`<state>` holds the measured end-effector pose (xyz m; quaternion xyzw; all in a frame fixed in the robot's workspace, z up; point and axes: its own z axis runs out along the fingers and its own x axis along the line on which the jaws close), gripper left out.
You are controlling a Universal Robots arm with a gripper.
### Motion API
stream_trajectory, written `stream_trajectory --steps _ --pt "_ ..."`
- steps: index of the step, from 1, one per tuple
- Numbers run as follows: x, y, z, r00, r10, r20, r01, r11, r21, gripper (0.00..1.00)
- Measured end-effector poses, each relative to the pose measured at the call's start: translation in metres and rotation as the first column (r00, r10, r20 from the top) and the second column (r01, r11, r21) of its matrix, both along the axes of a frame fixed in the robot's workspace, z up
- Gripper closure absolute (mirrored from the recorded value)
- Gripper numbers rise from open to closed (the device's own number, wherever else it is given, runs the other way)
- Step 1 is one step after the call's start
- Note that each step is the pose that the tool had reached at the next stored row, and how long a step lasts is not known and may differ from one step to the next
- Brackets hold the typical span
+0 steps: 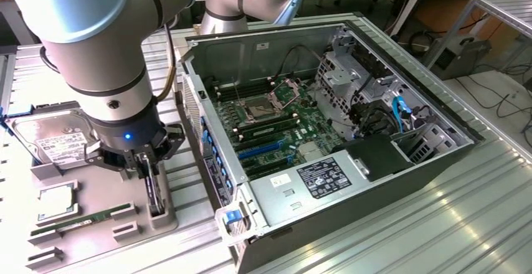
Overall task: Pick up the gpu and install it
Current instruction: 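Pick up the gpu and move the gpu toward the slot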
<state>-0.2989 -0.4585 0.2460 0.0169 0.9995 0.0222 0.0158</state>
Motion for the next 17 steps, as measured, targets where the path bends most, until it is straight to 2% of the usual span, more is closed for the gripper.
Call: stream_trajectory --steps 4,10,13,17 --pt "0.0 0.0 0.0014 1.0 0.002 -0.0001 -0.002 1.0 0.0009 0.74" --pt "0.0 0.0 0.0112 1.0 0.004 0.0 -0.004 1.0 0.003 0.74" --pt "0.0 0.0 0.0204 1.0 0.006 0.0001 -0.006 1.0 0.0036 0.74" --pt "0.0 0.0 0.0402 1.0 0.007 -0.0001 -0.007 1.0 0.0042 0.74"
